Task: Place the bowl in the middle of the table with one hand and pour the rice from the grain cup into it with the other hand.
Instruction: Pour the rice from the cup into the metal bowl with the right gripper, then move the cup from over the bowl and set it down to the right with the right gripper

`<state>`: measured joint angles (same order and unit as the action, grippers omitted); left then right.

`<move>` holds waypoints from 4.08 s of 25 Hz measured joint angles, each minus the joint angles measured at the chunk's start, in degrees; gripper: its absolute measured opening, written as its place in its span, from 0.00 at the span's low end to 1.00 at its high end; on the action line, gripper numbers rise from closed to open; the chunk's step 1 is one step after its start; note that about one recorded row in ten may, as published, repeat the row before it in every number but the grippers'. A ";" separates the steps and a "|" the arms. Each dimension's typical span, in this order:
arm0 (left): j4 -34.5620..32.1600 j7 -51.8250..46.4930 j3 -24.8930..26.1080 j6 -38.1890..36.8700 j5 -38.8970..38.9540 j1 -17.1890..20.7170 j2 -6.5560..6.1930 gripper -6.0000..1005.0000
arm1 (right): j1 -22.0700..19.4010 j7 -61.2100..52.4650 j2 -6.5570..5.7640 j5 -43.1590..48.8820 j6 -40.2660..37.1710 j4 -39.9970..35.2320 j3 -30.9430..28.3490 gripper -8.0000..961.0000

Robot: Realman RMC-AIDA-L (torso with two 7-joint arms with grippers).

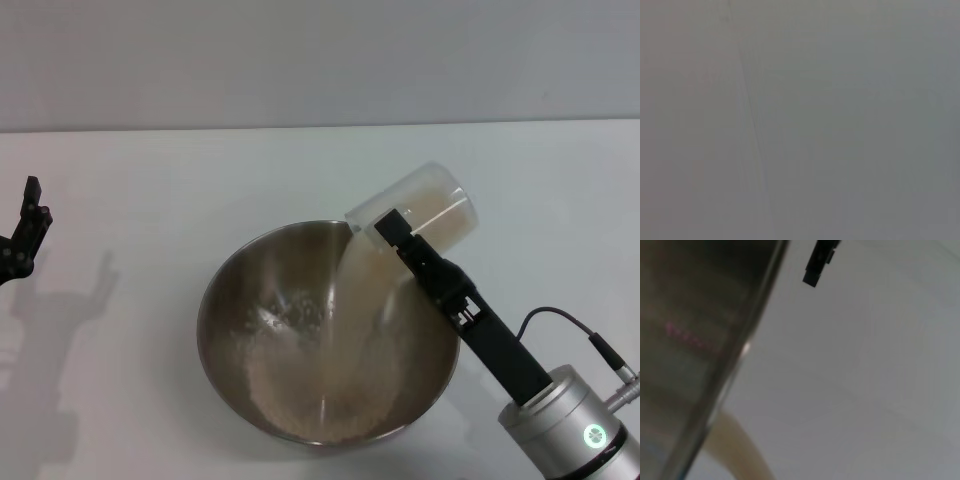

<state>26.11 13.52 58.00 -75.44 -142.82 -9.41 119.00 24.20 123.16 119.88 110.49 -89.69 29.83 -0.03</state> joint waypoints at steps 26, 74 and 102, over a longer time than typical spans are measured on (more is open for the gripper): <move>-0.80 -2.10 -0.21 -0.14 0.00 -0.08 0.00 0.84 | 0.55 28.93 0.00 4.21 7.74 1.90 -0.42 0.02; -0.79 -2.09 -0.93 -0.25 -0.44 -0.69 0.00 0.84 | -9.05 -111.37 -0.27 -1.34 -10.84 -8.24 -18.81 0.02; -0.79 -2.09 -2.17 0.02 -0.08 -0.78 0.00 0.84 | -0.67 -120.93 -0.41 -0.58 20.31 -17.18 -19.90 0.02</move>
<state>25.31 11.43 55.84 -75.42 -142.90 -10.20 119.00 23.53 2.23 119.47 109.90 -69.38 12.64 -19.94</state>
